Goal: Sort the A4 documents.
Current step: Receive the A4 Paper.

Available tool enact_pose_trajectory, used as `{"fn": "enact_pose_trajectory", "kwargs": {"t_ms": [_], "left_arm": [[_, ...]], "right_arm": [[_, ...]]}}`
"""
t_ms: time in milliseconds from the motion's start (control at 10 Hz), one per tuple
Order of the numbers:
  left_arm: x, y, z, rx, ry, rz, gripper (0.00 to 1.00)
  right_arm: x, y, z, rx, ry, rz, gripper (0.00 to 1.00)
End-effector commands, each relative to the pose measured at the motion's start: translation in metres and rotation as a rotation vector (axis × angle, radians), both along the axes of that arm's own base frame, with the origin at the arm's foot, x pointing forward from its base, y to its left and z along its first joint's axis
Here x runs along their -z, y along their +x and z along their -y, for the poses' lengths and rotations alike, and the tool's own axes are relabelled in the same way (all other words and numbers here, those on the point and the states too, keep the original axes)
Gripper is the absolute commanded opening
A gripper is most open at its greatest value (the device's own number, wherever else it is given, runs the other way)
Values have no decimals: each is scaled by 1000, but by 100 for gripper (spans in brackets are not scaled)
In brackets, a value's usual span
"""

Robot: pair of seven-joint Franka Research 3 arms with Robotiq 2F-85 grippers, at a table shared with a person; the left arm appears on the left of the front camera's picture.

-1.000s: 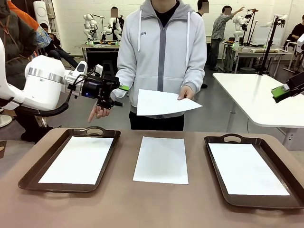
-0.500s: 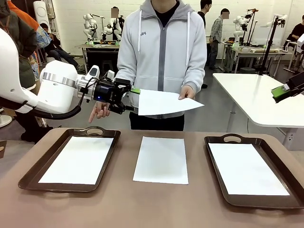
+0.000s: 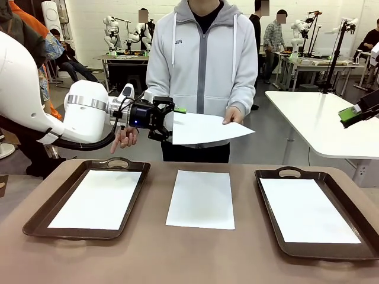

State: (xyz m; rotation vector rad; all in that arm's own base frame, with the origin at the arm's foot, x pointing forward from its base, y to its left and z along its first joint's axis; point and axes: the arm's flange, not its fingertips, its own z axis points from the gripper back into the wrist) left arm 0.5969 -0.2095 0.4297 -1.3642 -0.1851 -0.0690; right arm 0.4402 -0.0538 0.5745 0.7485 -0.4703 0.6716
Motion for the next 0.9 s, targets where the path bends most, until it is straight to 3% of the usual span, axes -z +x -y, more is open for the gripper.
{"fn": "enact_pose_trajectory", "kwargs": {"t_ms": [0, 600, 800], "left_arm": [[4, 6, 2, -13, -54, -43, 100], [8, 1, 14, 1, -81, -57, 100], [7, -2, 13, 55, -91, 21, 98]], "right_arm": [[1, 1, -2, -5, 4, 0, 100], [1, 1, -2, -5, 4, 0, 100], [1, 1, -2, -5, 4, 0, 100]]}}
